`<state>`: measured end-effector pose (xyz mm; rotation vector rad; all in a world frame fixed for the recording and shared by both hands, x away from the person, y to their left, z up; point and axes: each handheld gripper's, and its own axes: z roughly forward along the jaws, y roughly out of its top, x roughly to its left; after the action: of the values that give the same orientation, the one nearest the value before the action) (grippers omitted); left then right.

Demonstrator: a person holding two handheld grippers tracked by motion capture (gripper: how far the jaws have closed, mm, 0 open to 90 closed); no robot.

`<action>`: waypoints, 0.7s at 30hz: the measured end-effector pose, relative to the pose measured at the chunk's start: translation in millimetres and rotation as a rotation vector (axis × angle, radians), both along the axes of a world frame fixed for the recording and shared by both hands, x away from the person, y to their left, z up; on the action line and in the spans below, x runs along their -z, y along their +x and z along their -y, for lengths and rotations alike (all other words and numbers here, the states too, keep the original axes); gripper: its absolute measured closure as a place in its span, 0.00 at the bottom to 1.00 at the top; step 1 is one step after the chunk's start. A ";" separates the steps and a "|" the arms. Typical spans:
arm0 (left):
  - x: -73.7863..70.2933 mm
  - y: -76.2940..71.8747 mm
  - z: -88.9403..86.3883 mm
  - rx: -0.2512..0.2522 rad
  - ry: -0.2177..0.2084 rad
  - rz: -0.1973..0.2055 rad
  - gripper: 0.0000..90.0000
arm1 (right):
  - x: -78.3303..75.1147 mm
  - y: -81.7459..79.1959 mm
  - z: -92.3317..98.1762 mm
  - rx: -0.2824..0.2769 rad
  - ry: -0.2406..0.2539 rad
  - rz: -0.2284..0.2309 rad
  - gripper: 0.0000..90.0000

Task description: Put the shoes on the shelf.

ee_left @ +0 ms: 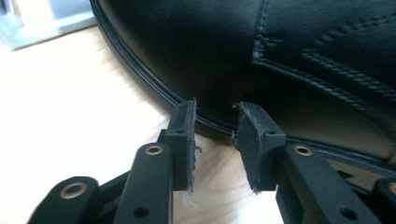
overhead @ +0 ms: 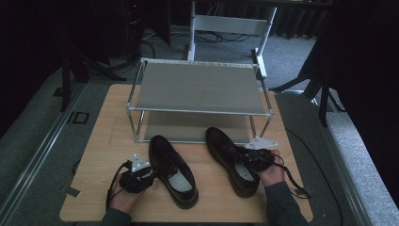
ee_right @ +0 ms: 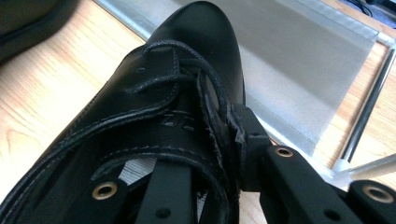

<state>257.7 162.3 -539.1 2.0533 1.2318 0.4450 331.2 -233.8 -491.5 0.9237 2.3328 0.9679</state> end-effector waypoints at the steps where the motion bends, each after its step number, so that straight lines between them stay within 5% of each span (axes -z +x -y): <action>1: 0.0 1.6 3.1 0.011 -0.002 0.003 0.77 | 0.2 0.1 -0.2 -0.003 0.000 -0.001 0.87; 21: 3.2 15.4 54.2 0.141 -0.018 0.019 0.85 | 1.6 -3.1 -11.0 -0.021 -0.024 0.006 0.87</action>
<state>273.1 108.1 -542.3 2.0996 1.0681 0.3855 328.1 -222.8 -493.1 0.8874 2.3483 0.9478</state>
